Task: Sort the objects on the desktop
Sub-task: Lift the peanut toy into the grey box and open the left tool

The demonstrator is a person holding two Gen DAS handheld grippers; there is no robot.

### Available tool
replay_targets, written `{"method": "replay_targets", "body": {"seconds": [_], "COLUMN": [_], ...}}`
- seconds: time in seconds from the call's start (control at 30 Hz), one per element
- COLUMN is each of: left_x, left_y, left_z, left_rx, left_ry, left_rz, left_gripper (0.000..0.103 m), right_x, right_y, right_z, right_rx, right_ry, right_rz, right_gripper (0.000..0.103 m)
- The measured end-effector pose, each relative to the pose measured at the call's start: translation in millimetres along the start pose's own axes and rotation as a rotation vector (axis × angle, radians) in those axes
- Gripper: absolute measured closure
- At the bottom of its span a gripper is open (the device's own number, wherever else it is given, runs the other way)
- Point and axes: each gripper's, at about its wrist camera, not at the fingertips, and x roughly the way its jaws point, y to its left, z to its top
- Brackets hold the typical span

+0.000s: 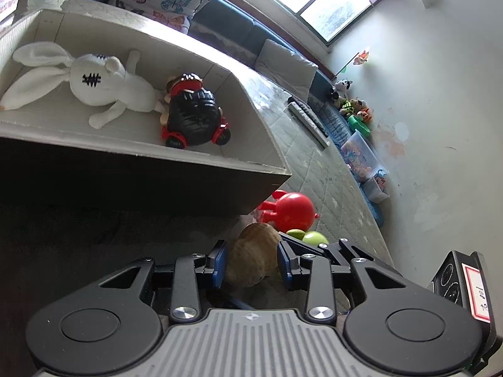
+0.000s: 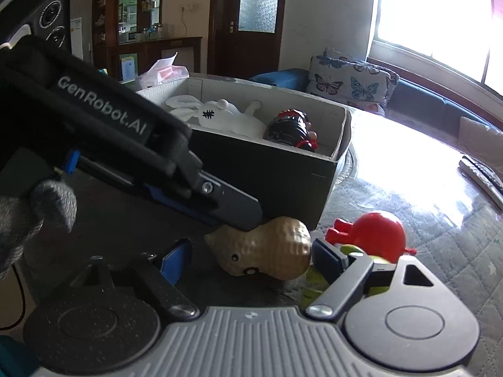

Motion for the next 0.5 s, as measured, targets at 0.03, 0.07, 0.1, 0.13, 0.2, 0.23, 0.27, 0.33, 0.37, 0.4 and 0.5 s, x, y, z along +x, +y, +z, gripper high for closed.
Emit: {"method": "replay_targets", "body": {"seconds": [0.03,0.07,0.1,0.13,0.2,0.23,0.27,0.33,0.37,0.4,0.5], "left_x": [1.1,1.7,2.0,2.3,1.9,1.5,1.7,1.8,1.6,1.3,0.9], "left_y": [0.1,0.0,-0.1,0.3,1.1,1.0,1.1,0.5,0.0,-0.9,-5.6], "left_z": [-0.2,-0.3,-0.3,-0.1,-0.4,-0.8,-1.0,-1.7,-2.3,-2.6,-2.6], "left_rx": [0.005,0.01,0.015,0.018,0.025,0.031,0.037,0.044,0.046,0.055,0.107], "left_ry": [0.003,0.003,0.003,0.003,0.006,0.006,0.007,0.008,0.014,0.021,0.036], "left_rz": [0.004,0.008,0.011,0.011,0.007,0.004,0.002,0.005,0.006,0.002,0.005], "left_gripper": [0.066,0.066,0.065,0.065,0.065,0.065,0.064,0.064,0.063,0.062,0.062], "right_x": [0.8,1.5,1.6,1.6,1.0,0.7,0.7,0.6,-0.1,-0.3,-1.4], "right_y": [0.1,0.6,1.2,1.7,0.3,-1.0,-0.9,0.7,0.9,1.0,0.9], "right_z": [0.0,-0.6,-1.4,-1.9,-2.1,-2.7,-2.8,-2.8,-3.2,-3.6,-5.3], "right_rx": [0.002,0.005,0.005,0.004,0.008,0.011,0.011,0.005,0.004,0.005,0.012], "right_ry": [0.003,0.004,0.002,0.001,-0.003,-0.003,-0.003,-0.005,-0.006,-0.007,-0.009], "right_rz": [-0.003,-0.006,-0.01,-0.014,-0.019,-0.018,-0.017,-0.021,-0.023,-0.023,-0.02], "right_gripper": [0.021,0.022,0.023,0.025,0.029,0.029,0.029,0.029,0.029,0.029,0.029]}}
